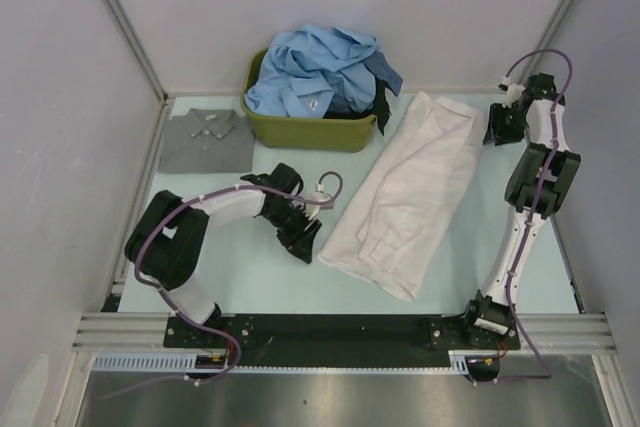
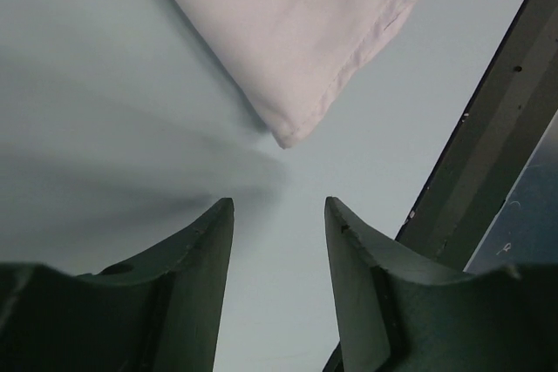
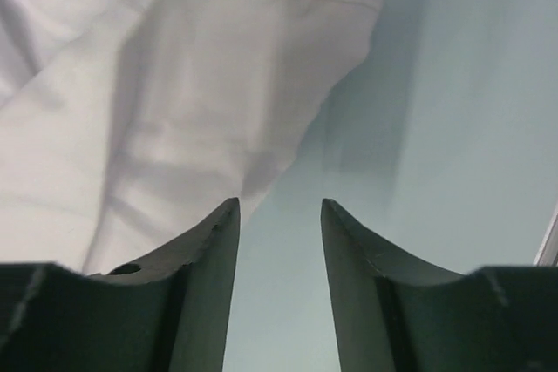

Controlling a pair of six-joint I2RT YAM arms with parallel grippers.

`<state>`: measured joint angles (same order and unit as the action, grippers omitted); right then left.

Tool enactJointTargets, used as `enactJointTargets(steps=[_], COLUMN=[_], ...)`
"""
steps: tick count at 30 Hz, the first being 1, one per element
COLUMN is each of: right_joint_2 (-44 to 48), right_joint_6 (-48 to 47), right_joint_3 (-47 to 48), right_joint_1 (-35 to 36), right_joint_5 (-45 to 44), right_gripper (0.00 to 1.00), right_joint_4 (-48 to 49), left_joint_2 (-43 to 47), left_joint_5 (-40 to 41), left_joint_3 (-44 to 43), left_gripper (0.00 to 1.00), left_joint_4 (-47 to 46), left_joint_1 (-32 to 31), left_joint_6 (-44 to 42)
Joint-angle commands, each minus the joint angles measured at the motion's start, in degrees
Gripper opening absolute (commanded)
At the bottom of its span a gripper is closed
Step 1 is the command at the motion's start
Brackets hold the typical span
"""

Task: Fold and stack the long sleeve shirts
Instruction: Fold the shirt

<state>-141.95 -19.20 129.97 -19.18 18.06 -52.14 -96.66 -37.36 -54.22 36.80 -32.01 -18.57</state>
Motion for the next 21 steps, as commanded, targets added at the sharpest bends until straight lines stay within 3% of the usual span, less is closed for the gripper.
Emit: enactJointTargets(steps=[1, 5, 10, 18, 21], right_joint_2=[6.68, 9.32, 4.41, -7.45, -9.57], right_joint_6=[4.25, 12.15, 17.96, 19.29, 19.55], right_joint_3=[-3.48, -9.38, -7.02, -1.04, 2.73], right_joint_1=[0.46, 0.54, 2.56, 2.48, 2.22], right_joint_5=[10.12, 26.18, 33.6, 24.23, 24.55], right_gripper=[0.41, 0.31, 0.31, 0.31, 0.39], right_joint_4=[2.02, 10.11, 13.47, 14.79, 14.96], left_joint_2=[6.22, 8.51, 6.06, 0.7, -3.35], left_joint_5=[0.01, 1.06, 3.17, 5.11, 2.48], left_joint_3=[0.16, 0.08, -1.85, -6.77, -9.49], left_gripper=[0.52, 0.52, 0.52, 0.52, 0.59], left_joint_4=[-1.46, -3.74, -4.1, -5.68, -5.68], left_joint_1=[2.56, 2.74, 2.74, 2.74, 2.13], left_joint_6=[-2.26, -7.17, -8.77, -4.99, -3.58])
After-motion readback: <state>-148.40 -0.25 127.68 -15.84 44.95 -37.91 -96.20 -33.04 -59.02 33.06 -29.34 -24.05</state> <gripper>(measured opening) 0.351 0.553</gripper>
